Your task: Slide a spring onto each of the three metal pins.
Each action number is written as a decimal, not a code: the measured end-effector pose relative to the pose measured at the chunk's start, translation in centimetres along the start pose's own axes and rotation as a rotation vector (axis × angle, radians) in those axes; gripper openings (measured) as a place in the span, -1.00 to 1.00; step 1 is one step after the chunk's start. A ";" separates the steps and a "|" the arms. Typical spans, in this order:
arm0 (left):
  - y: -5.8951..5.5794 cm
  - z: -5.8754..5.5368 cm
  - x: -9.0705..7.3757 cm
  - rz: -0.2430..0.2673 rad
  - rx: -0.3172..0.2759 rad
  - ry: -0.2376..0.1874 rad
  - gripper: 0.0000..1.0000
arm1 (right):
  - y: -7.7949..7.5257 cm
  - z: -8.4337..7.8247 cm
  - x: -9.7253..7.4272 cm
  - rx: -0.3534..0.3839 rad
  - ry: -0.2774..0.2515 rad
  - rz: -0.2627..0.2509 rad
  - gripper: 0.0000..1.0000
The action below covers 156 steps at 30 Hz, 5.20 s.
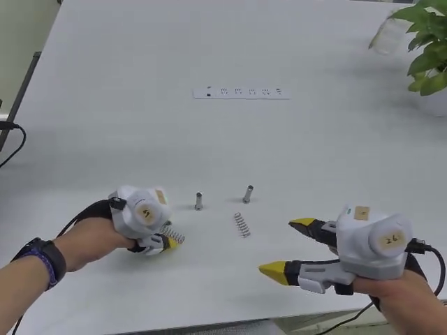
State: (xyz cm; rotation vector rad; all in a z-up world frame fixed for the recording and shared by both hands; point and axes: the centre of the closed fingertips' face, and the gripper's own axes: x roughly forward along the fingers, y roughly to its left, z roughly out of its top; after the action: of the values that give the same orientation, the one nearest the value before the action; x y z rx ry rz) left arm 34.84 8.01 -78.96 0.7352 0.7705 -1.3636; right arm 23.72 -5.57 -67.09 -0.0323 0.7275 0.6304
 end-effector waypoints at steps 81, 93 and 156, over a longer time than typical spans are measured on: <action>-3.0 -4.3 -3.8 0.066 -0.181 0.012 -0.96 | 1.6 -0.2 0.1 -0.009 -0.027 0.020 0.21; -3.3 -2.5 -5.9 0.090 -0.156 -0.046 -0.96 | 2.4 -0.2 1.1 -0.016 -0.021 0.048 0.19; -9.7 8.3 -9.4 0.021 0.218 -0.182 -0.96 | 8.3 3.8 5.1 -0.226 -0.068 0.329 -0.55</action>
State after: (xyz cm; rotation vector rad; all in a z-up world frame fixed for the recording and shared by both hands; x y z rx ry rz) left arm 25.14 5.69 -66.61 0.7738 0.4738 -1.4874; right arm 24.43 4.82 -65.89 -0.1007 0.5970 1.0223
